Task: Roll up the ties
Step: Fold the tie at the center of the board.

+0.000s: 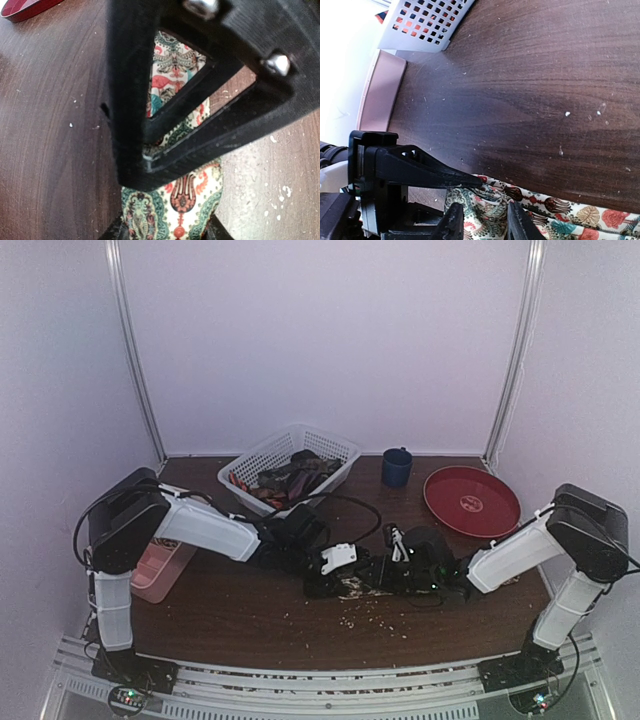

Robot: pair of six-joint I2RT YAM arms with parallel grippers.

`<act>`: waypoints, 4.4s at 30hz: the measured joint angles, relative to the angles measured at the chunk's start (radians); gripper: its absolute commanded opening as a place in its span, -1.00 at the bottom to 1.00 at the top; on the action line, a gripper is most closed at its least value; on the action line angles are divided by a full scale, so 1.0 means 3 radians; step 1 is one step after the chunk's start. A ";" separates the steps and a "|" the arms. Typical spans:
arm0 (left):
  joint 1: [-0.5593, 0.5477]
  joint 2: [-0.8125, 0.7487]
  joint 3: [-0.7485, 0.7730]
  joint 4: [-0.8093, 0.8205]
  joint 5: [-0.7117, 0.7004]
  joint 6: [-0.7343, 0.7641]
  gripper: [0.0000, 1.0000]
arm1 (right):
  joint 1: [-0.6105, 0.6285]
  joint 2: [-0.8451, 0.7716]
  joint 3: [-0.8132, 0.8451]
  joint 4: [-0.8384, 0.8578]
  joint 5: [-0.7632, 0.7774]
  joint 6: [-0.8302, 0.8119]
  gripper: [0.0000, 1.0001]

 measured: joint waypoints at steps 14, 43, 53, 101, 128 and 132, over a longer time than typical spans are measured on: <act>0.0000 -0.0025 -0.0046 0.0017 -0.0083 -0.0031 0.17 | 0.0051 0.0039 -0.0006 -0.0114 -0.0004 0.0061 -0.54; 0.0031 -0.0926 -0.1218 0.0464 -0.0635 -0.1459 -0.82 | 0.0118 0.0324 0.0291 -0.0062 -0.0042 -0.0244 -0.54; 0.0031 -0.0806 -0.1064 0.0847 -0.0561 -0.1843 -0.95 | 0.0117 0.0345 0.0303 -0.0088 -0.0034 -0.0303 -0.52; 0.0013 -0.0558 -0.1047 0.1436 -0.0575 -0.2424 -1.00 | 0.0154 0.0235 0.0456 -0.0627 0.0113 -0.0189 -0.68; 0.0024 -0.0448 -0.1209 0.1343 -0.0800 -0.2739 -1.00 | 0.0154 0.0235 0.0455 -0.0624 0.0113 -0.0161 -0.64; 0.0024 -0.0412 -0.1225 0.1456 -0.0675 -0.2796 -1.00 | 0.0154 0.0233 0.0448 -0.0623 0.0114 -0.0149 -0.64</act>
